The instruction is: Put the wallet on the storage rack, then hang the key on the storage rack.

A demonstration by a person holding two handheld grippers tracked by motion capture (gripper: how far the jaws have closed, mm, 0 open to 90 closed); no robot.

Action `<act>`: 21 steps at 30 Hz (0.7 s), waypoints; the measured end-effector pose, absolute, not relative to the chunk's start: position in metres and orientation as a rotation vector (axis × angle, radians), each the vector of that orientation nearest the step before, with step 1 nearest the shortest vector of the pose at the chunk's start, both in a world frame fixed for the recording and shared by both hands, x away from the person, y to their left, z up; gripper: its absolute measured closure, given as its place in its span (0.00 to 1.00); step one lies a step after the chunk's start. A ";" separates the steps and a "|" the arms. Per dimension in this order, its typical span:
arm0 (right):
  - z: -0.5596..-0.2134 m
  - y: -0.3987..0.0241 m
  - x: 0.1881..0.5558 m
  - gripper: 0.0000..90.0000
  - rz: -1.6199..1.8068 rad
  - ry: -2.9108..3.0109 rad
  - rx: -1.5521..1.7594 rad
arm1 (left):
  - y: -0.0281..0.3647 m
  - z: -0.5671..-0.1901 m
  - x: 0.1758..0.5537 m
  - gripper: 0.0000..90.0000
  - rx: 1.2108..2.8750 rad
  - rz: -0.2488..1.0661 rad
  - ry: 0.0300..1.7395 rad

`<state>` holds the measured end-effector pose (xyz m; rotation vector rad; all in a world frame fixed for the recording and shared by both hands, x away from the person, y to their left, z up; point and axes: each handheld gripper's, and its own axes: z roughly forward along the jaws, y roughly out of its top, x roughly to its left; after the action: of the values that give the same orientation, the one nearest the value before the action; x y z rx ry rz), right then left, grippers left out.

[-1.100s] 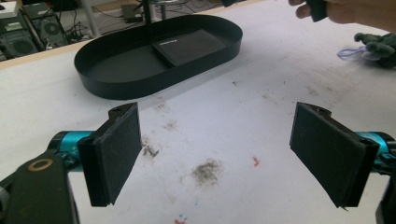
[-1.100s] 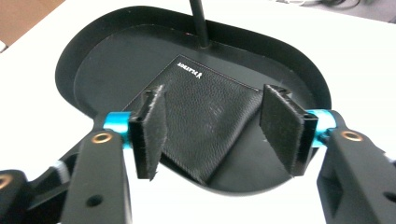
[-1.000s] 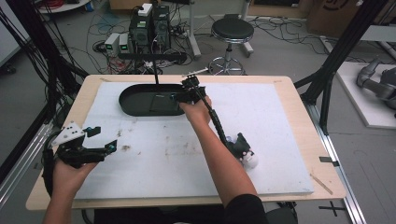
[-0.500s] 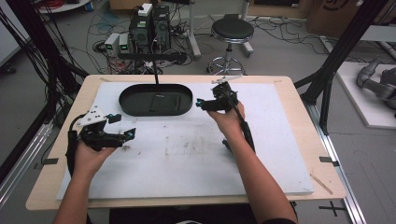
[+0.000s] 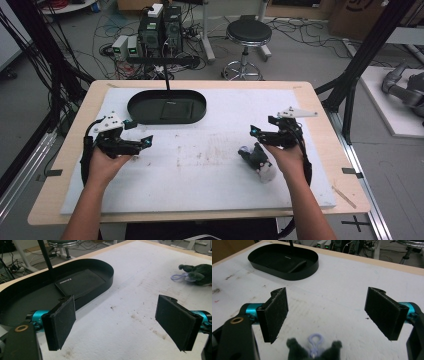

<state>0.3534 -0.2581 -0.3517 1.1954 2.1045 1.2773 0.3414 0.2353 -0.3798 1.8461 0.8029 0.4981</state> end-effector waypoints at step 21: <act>-0.369 -0.257 0.337 0.22 1.163 2.196 1.117 | 0.244 -0.379 0.330 0.19 1.840 0.515 0.817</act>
<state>0.3370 -0.2572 -0.3693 1.1168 2.1963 1.1633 0.3304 0.2445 -0.3795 1.8397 0.8169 0.5149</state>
